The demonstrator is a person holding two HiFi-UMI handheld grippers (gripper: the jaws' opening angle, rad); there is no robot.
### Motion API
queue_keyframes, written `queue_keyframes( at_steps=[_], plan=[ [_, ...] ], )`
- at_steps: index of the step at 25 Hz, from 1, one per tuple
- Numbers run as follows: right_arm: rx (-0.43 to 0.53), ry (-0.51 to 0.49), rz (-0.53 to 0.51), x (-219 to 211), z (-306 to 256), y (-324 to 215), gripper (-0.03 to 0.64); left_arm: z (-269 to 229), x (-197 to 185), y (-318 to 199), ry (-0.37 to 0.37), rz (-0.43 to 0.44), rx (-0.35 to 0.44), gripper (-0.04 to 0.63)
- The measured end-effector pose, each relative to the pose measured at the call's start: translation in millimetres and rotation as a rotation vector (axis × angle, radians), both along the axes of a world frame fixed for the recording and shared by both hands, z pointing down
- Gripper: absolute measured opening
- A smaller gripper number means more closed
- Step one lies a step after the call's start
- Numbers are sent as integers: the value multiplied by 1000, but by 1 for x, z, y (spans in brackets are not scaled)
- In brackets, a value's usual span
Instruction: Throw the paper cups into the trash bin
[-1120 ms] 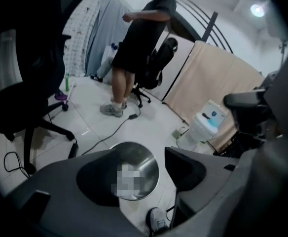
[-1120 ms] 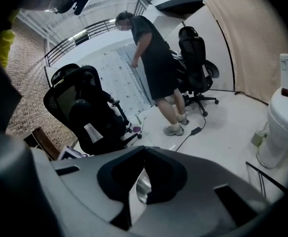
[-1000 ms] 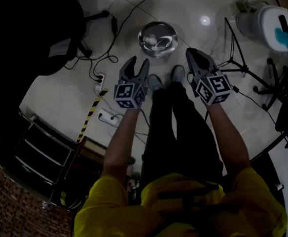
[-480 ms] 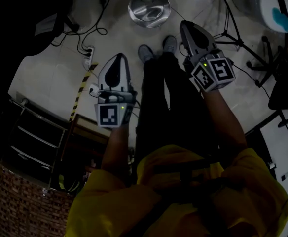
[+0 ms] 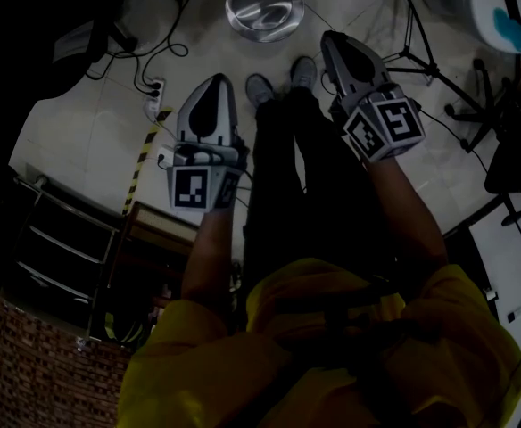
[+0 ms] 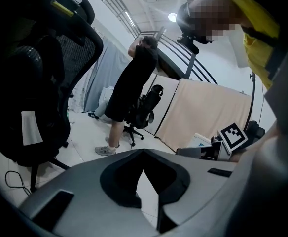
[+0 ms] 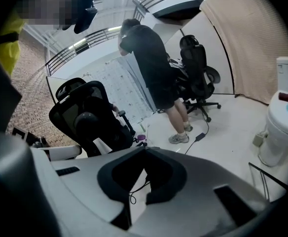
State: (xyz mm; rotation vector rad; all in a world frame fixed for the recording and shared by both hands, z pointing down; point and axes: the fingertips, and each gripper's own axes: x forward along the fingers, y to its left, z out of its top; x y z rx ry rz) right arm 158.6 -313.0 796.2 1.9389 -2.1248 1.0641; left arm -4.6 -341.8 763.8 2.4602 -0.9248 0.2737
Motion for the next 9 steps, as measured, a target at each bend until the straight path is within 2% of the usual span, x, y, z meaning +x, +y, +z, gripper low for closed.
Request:
queue_keyframes(
  at_steps=[4, 9],
  plan=[
    [2, 1, -2, -2, -3, 3, 3, 1, 0, 8, -23, 15, 4, -2],
    [-34, 5, -11, -4, 4, 10, 3, 10, -2, 15, -47, 14, -39, -2]
  ],
)
